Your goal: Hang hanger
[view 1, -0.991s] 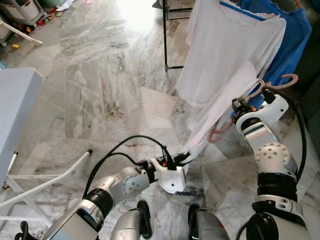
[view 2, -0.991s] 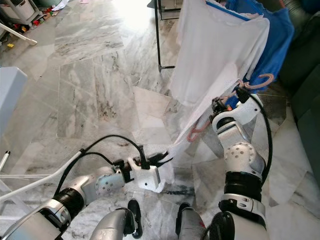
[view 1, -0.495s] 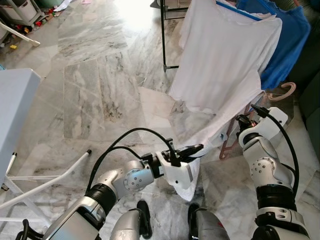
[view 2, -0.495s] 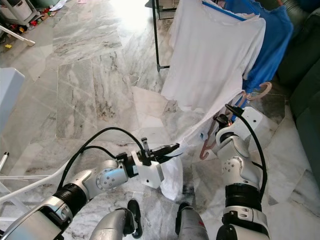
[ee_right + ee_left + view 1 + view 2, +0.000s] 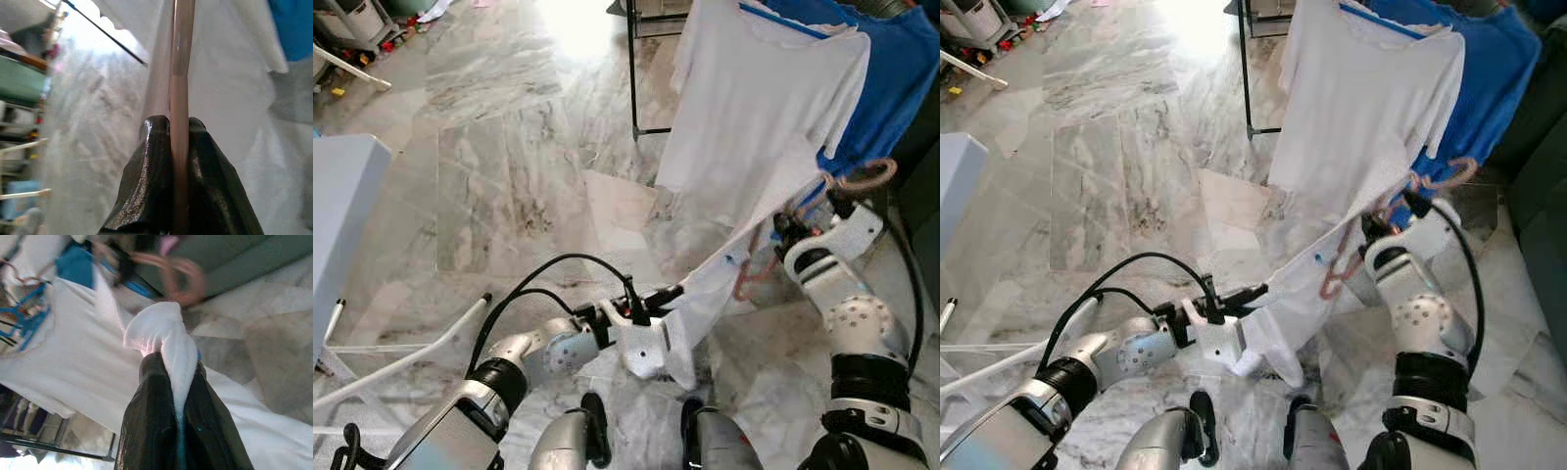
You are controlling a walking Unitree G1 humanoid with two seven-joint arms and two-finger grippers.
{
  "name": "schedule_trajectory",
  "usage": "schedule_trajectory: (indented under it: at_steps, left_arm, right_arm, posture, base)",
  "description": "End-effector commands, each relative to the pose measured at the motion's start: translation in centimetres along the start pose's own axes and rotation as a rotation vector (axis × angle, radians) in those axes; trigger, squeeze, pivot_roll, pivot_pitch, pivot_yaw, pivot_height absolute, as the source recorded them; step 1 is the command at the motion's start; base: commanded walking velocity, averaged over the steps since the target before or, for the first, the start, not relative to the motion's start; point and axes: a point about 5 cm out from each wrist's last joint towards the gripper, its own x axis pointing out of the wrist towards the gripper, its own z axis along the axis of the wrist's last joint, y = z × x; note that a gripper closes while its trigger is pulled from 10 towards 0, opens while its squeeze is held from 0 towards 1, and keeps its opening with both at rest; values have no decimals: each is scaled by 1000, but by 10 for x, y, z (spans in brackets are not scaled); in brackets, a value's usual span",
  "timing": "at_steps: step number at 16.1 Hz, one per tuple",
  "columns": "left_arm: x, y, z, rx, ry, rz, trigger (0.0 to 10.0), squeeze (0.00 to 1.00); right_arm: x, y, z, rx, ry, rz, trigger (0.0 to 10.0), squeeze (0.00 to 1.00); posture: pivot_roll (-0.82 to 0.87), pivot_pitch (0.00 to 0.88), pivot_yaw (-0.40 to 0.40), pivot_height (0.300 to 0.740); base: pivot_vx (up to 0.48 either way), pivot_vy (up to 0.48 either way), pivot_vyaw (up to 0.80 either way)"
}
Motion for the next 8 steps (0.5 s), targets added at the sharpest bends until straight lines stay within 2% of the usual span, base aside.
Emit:
schedule_trajectory:
  at_steps: [1, 3, 6, 8]
  left_arm:
    - [-5, -13, -2, -2, 18, -45, 10000, 0]
    - [-2, -16, 4, 12, -31, -55, 10000, 0]
    - [1, -20, 12, 5, -80, -56, 10000, 0]
    - [7, -15, 26, 5, -174, -23, 10000, 0]
  right_arm:
    - [-4, 11, 15, 35, -56, 52, 10000, 0]
    - [-4, 11, 13, 66, -55, 51, 10000, 0]
    - [-2, 13, 12, 65, -67, 46, 10000, 0]
    - [3, 13, 17, 48, -114, 15, 10000, 0]
  posture:
    - [-161, 287, 71, 740]
    - [-161, 289, 71, 740]
    - [-161, 291, 70, 740]
    - [-153, 294, 67, 740]
  base:
    - [0, 0, 0]
    - [0, 0, 0]
    - [0, 0, 0]
    - [0, 0, 0]
